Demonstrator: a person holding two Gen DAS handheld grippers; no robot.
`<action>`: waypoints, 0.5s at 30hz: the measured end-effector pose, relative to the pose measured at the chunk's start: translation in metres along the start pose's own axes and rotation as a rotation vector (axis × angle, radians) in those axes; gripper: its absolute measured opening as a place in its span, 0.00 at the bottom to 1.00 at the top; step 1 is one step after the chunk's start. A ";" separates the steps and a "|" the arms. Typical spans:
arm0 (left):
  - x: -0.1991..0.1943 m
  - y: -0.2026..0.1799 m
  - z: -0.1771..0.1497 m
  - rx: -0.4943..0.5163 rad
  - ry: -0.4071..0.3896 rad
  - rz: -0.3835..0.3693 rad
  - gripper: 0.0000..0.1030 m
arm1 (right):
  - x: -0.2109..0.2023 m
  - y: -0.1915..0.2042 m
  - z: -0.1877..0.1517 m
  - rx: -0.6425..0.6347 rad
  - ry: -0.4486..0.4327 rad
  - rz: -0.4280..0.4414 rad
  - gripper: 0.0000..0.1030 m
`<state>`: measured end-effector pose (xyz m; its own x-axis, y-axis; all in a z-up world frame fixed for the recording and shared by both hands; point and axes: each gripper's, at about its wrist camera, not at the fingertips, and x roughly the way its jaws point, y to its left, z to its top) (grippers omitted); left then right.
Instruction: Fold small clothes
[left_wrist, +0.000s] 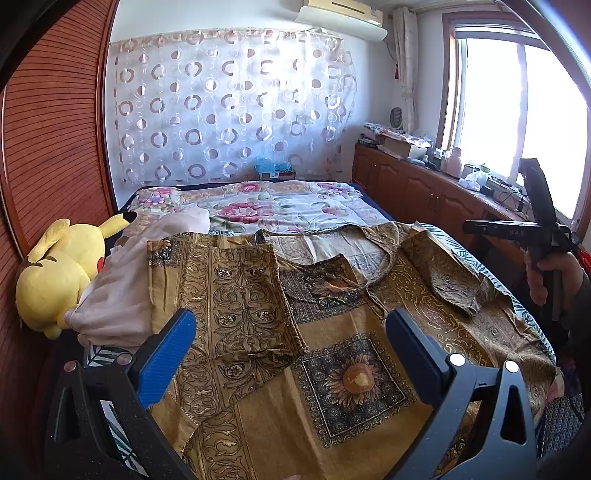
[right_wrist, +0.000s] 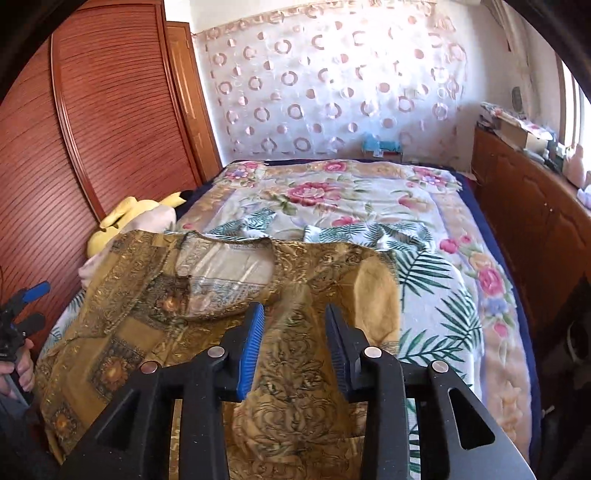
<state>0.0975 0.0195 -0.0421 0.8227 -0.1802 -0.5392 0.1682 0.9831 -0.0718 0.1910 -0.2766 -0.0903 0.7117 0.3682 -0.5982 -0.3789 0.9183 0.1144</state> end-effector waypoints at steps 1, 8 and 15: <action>0.000 0.000 0.000 0.001 0.000 -0.001 1.00 | 0.001 -0.003 -0.002 0.000 0.006 -0.010 0.35; 0.001 0.005 -0.003 -0.018 0.001 0.003 1.00 | 0.027 -0.008 -0.013 -0.021 0.101 -0.073 0.35; 0.005 0.010 -0.008 -0.018 0.016 0.009 1.00 | 0.077 -0.013 -0.009 -0.042 0.237 -0.159 0.35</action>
<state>0.0993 0.0290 -0.0520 0.8154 -0.1708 -0.5531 0.1509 0.9852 -0.0818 0.2457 -0.2616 -0.1453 0.6080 0.1710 -0.7753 -0.3013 0.9532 -0.0260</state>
